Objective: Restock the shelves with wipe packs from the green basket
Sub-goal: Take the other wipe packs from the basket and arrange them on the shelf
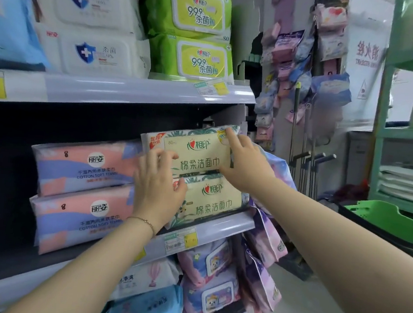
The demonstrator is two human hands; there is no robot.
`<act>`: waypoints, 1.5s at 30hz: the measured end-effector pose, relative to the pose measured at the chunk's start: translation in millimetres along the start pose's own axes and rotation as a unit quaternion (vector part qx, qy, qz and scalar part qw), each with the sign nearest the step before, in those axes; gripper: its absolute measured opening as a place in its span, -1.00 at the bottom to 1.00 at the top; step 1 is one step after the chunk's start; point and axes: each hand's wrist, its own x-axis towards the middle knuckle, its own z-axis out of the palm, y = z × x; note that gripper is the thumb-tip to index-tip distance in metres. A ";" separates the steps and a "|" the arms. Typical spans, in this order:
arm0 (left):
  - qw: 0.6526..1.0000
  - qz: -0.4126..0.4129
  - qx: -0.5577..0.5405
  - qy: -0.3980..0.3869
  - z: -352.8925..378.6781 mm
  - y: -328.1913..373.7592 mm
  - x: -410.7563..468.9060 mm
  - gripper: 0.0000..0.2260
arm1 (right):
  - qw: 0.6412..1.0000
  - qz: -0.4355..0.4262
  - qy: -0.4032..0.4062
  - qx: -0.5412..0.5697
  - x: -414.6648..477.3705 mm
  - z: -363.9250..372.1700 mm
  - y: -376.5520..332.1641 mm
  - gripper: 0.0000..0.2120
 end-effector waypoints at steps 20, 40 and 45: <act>0.905 0.270 -0.052 -0.324 131.8 169.7 -149.2 -0.67 | 0.973 -0.027 -0.118 -0.195 -246.2 16.5 168.4 -0.70; 0.690 0.313 -0.144 -0.637 248.4 275.9 -374.6 -0.53 | 0.867 0.285 -0.379 -0.151 -526.7 111.2 290.4 -0.70; 0.607 0.377 -0.150 -0.683 267.0 278.7 -403.1 -0.54 | 0.813 0.347 -0.460 -0.085 -579.8 144.8 278.8 -0.70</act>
